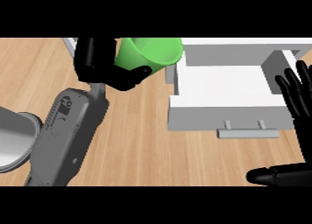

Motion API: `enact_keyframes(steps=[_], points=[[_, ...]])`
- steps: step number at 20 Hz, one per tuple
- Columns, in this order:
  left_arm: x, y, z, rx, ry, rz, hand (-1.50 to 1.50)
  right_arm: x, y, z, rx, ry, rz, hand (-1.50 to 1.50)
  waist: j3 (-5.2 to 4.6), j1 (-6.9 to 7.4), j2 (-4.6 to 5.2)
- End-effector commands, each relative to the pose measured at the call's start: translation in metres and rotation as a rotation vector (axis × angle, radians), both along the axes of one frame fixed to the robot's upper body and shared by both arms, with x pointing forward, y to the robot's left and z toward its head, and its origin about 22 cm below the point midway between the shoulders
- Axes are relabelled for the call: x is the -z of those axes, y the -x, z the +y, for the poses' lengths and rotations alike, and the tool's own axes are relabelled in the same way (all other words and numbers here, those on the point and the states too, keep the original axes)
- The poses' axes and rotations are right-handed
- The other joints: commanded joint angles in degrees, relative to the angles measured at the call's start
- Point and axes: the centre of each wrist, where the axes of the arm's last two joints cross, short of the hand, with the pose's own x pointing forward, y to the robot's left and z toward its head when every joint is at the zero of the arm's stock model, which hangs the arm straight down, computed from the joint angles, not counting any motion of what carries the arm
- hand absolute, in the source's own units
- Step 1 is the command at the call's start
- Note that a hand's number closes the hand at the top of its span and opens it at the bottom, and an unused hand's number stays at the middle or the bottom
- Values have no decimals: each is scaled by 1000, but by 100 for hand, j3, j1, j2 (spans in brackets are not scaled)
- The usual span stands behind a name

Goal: Pick up the cup, place it into the drawer and close the drawer

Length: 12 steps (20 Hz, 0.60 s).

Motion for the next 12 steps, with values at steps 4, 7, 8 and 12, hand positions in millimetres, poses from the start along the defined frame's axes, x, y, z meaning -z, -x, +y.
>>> enact_keyframes(steps=[4, 7, 8, 12], points=[[-19, -11, -45, 23, -41, 36, 150, 3, 11, -2, 6, 8, 13, -150, 0, -19, -1], [-23, -9, -53, 26, -95, 47, 150, -5, 0, 10, 7, 4, 1, -150, -1, 17, -5], [-24, -34, -59, -10, -96, 46, 150, 10, -9, -2, -14, -12, 2, -150, 2, -57, 27], [-29, -35, -84, -8, -123, 77, 150, 6, -1, 15, -11, 9, -14, -150, 1, -95, 23]])
